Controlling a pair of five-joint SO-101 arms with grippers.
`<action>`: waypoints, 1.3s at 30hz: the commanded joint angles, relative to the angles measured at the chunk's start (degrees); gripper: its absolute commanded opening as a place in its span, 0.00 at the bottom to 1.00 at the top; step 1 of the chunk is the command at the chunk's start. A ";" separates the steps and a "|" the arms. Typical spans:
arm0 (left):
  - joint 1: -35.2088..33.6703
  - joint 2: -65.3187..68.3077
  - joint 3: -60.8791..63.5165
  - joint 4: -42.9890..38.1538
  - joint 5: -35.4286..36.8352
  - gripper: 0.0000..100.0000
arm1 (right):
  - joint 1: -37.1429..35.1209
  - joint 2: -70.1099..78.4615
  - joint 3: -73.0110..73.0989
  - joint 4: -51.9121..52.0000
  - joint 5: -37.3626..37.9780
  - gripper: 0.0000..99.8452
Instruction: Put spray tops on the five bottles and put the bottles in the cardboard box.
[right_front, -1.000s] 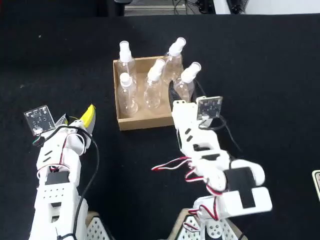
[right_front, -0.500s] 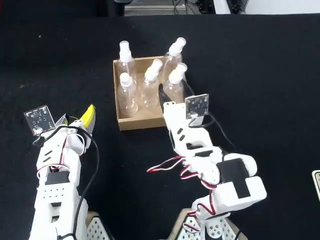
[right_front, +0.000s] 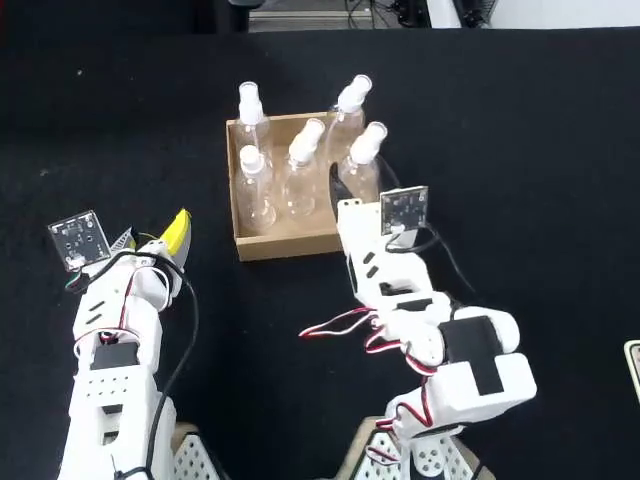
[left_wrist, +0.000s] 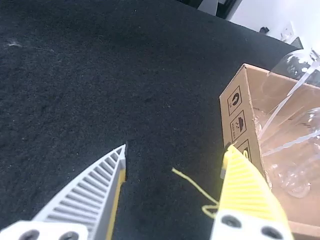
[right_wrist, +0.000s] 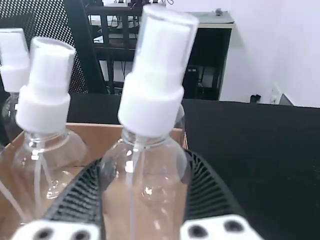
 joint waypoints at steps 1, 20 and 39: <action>0.40 -0.53 -0.48 -1.32 -0.18 0.29 | 0.97 -0.04 -2.68 -1.58 0.00 0.01; 0.40 -0.44 -0.48 -1.32 -0.18 0.29 | 0.97 9.01 -2.42 -10.99 0.44 0.01; 0.40 -0.35 -0.48 -1.32 -0.18 0.29 | 0.62 9.36 -2.59 -10.90 0.44 0.28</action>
